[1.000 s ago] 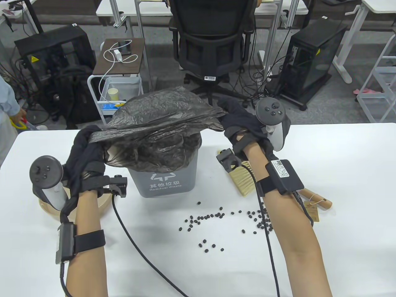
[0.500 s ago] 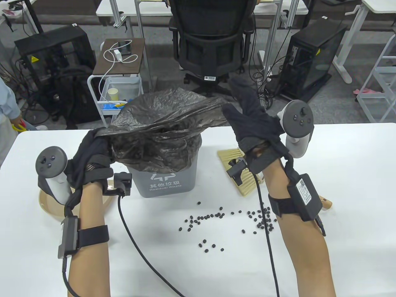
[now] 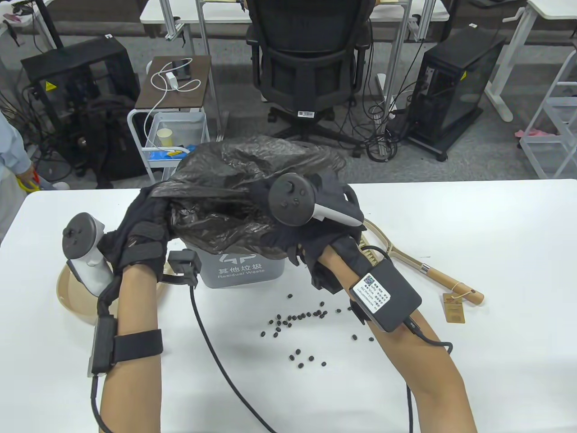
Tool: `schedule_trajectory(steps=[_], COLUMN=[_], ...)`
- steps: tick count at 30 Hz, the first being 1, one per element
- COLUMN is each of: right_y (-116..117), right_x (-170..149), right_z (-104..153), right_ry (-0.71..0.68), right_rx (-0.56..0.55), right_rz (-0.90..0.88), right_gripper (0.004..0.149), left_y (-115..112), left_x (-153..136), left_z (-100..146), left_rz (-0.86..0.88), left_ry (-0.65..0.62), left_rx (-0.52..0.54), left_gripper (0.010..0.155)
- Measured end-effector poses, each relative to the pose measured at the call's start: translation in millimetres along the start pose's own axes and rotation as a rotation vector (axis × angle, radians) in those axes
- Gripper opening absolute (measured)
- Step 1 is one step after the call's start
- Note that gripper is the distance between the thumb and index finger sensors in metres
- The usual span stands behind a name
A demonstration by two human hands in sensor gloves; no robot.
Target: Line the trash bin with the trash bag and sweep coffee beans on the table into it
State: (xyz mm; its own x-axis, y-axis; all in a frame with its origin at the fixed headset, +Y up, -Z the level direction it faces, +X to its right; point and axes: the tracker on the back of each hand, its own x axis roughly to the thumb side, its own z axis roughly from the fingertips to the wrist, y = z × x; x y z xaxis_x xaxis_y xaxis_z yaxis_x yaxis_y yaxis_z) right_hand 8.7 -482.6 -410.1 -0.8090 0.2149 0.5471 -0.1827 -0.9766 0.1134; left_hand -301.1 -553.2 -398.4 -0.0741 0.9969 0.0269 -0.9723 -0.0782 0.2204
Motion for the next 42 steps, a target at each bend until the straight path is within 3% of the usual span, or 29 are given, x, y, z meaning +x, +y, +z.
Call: schedule_trajectory(steps=[5, 10, 12, 13, 16, 19, 21, 23, 27, 31, 35, 37, 42], right_y=[14, 36, 43, 46, 50, 54, 55, 51, 27, -2, -25, -28, -3], right_x=[-5, -1, 0, 4, 19, 27, 24, 15, -13, -34, -43, -40, -25], right_z=[-1, -15, -18, -16, -11, -16, -26, -34, -41, -38, -32, -30, -38], right_ry=[-0.030, 0.038, -0.011, -0.070, -0.172, -0.122, -0.034, 0.026, 0.147, 0.239, 0.285, 0.234, -0.056], right_rx=[0.056, 0.080, 0.079, 0.028, -0.031, -0.010, -0.018, -0.045, -0.153, -0.294, -0.446, -0.503, -0.456], right_rz=[-0.088, 0.090, 0.079, 0.068, 0.085, 0.144, 0.175, 0.118, -0.125, -0.424, -0.533, -0.549, -0.672], right_gripper=[0.084, 0.083, 0.089, 0.093, 0.097, 0.085, 0.055, 0.040, 0.040, 0.040, 0.041, 0.041, 0.040], left_y=[10, 5, 8, 12, 17, 16, 16, 19, 28, 29, 10, -9, -57], left_x=[-18, -21, -18, -16, -15, -15, -12, -8, -2, 5, 26, 39, 48], left_z=[-19, -23, -22, -20, -20, -22, -17, -8, 10, 27, 55, 66, 61], left_rz=[-0.022, -0.009, -0.057, -0.085, -0.102, -0.154, -0.223, -0.260, -0.273, -0.237, -0.291, -0.426, -0.795], left_ry=[0.065, 0.041, 0.032, 0.018, 0.004, 0.034, -0.001, -0.048, -0.096, -0.187, -0.481, -0.596, -0.593], left_rx=[0.077, 0.028, 0.024, 0.043, 0.146, 0.041, -0.022, 0.026, -0.068, -0.066, -0.035, -0.095, -0.188], left_gripper=[0.046, 0.054, 0.056, 0.054, 0.051, 0.057, 0.064, 0.070, 0.081, 0.083, 0.084, 0.083, 0.087])
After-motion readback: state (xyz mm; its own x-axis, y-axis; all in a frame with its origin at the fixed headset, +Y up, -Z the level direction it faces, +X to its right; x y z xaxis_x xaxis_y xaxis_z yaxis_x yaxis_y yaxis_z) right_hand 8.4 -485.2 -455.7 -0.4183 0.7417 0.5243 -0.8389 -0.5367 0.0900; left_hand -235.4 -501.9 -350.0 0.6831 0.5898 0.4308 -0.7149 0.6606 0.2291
